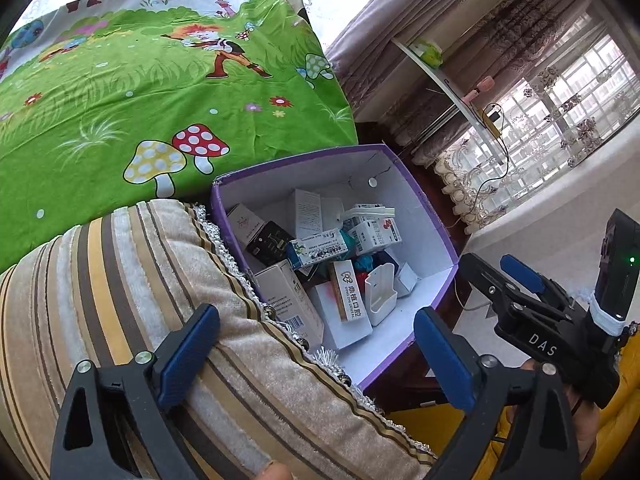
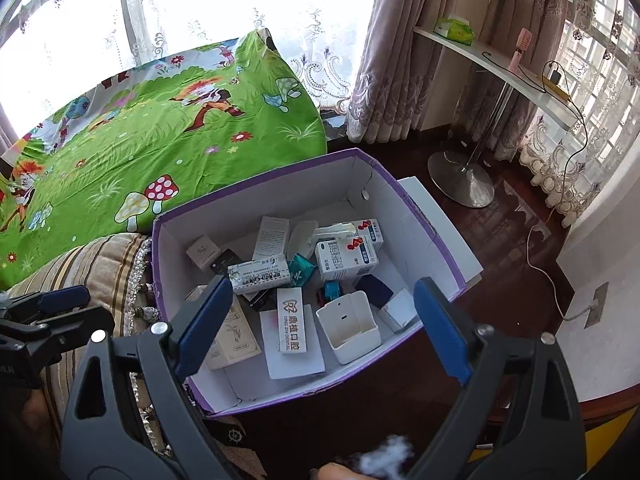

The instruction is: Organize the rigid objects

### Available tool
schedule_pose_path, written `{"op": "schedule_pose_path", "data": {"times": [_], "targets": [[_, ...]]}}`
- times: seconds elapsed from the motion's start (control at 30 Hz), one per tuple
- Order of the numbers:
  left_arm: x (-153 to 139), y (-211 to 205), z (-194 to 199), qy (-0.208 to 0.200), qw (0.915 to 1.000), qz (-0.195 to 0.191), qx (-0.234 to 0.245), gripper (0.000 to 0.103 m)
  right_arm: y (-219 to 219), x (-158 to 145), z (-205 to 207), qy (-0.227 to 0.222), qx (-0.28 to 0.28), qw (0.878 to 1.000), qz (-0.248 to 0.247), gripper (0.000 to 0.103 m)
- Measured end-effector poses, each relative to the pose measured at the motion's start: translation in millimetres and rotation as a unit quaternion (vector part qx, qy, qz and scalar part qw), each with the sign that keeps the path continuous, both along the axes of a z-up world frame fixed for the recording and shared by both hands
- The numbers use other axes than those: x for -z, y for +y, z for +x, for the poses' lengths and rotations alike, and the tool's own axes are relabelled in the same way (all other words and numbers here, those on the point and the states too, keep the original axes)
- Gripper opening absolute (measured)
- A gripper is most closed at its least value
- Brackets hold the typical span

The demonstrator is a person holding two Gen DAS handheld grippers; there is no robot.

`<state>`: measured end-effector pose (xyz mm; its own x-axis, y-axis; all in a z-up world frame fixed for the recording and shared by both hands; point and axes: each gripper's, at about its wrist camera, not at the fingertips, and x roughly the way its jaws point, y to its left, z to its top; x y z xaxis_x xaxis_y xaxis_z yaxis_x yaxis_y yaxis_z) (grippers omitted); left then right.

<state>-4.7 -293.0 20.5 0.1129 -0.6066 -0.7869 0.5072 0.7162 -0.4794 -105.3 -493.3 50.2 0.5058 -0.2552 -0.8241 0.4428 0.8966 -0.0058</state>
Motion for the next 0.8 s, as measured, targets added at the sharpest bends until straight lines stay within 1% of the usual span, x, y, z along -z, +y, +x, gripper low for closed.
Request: {"op": "schedule_pose_path", "data": {"times": [0.2, 0.8], "targets": [[2.3, -9.1, -4.2, -0.012, 0.9994, 0.028, 0.015, 0.102, -0.9, 4.0, 0.5, 0.005, 0.001, 1.000, 0.001, 0.093], [4.7, -9.2, -2.5, -0.013, 0.9995, 0.026, 0.013, 0.102, -1.0, 10.8, 1.8, 0.011, 0.001, 1.000, 0.008, 0.093]]}}
